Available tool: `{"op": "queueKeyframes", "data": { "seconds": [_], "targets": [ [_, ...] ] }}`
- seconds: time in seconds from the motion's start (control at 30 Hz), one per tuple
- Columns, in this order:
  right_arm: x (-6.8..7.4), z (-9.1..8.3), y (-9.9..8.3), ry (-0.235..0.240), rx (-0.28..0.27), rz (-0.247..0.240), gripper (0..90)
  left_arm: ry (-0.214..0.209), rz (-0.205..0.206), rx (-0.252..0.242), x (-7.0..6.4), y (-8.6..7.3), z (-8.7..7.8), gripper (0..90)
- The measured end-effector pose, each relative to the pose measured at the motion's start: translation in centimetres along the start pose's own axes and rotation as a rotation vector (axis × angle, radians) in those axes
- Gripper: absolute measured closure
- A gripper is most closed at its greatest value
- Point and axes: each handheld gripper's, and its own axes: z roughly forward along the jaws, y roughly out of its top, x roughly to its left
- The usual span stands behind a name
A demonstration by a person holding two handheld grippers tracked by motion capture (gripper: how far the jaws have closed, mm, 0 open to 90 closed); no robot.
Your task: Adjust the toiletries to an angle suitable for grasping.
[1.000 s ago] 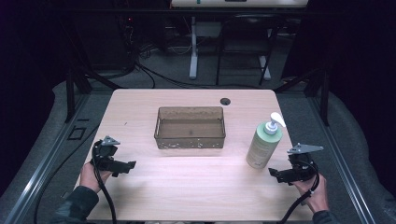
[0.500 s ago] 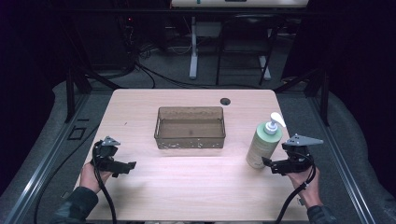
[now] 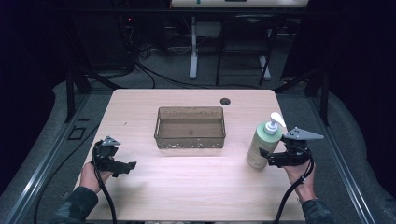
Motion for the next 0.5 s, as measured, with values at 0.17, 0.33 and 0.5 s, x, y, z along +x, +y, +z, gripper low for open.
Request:
{"op": "queueKeyframes", "data": {
  "seconds": [0.17, 0.33, 0.5],
  "targets": [
    [0.06, 0.16, 0.38, -0.022, -0.027, 0.004, 0.0, 0.001, -0.001, 0.0, 0.01, -0.03, -0.03, 0.0],
    [0.02, 0.21, 0.77, -0.032, -0.061, 0.012, 5.3, 0.002, -0.001, -0.002, -0.01, -0.02, -0.06, 0.0],
    [0.35, 0.29, 1.0, -0.034, -0.072, -0.005, 11.2, 0.001, 0.001, 0.0, -0.03, -0.04, -0.04, 0.0]
  ]
}}
